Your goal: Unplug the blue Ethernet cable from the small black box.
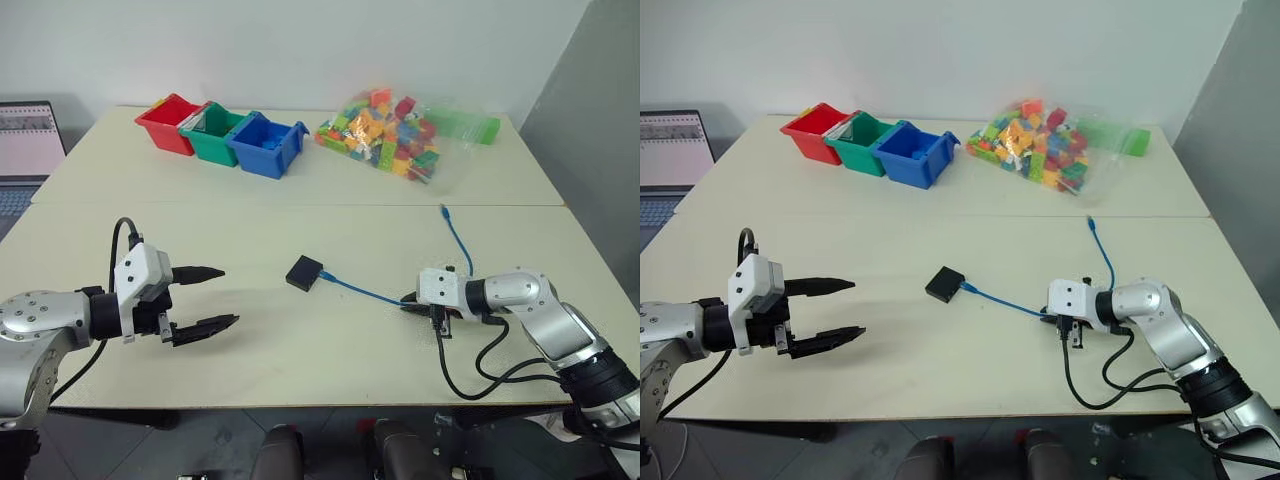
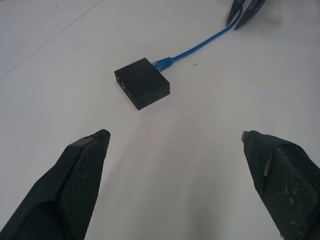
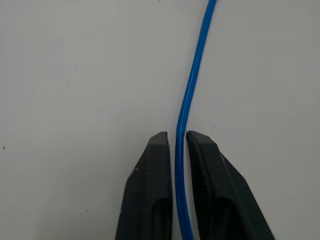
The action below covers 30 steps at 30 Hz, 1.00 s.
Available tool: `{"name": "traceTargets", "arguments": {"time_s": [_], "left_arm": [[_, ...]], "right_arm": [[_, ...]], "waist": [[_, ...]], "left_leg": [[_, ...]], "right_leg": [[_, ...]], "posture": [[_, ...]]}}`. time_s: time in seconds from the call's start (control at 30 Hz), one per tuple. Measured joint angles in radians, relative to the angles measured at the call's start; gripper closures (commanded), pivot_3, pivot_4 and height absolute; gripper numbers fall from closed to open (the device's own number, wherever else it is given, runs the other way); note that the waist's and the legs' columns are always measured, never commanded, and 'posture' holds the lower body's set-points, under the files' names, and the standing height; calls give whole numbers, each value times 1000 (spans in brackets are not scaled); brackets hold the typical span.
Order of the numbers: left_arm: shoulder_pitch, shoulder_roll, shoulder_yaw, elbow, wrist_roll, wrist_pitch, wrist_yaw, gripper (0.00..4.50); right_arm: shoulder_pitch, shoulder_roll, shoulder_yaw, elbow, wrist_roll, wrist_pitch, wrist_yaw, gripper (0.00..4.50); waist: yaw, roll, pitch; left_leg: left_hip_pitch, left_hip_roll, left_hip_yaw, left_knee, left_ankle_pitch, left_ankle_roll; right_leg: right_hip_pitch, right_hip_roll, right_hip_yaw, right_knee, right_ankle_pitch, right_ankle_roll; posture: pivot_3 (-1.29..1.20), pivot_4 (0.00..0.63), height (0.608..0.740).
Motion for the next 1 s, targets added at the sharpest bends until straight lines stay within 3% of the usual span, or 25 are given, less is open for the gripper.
{"name": "traceTargets", "arguments": {"time_s": [0.17, 0.4, 0.83, 1.0], "left_arm": [[2, 10, 1, 5, -3, 24, -4, 0], [13, 17, 9, -2, -3, 39, -7, 0], [2, 9, 50, 3, -65, 124, 37, 0], [2, 9, 50, 14, -72, 150, 52, 0]], "right_arm": [[-9, 149, -3, -44, 41, 129, -68, 2007], [-58, 405, 13, 12, -11, 240, -322, 2007], [-116, 516, 39, 166, -52, 254, -432, 2007], [-134, 528, 44, 188, -59, 253, -439, 3088]], "waist": [[-5, 0, 0], [-9, 0, 0], [-12, 0, 0], [-13, 0, 0]], "left_leg": [[0, 0, 0, 0, 0, 0], [0, 0, 0, 0, 0, 0], [-1, 0, 0, 0, 0, 0], [-1, 0, 0, 0, 0, 0]], "right_leg": [[0, 0, 0, 0, 0, 0], [-1, 0, 0, 0, 0, 0], [-1, 0, 0, 1, 0, 0], [-1, 0, 0, 0, 0, -1]], "posture": [[0, 150, 740], [0, 150, 740], [0, 150, 740], [0, 150, 740]]}}
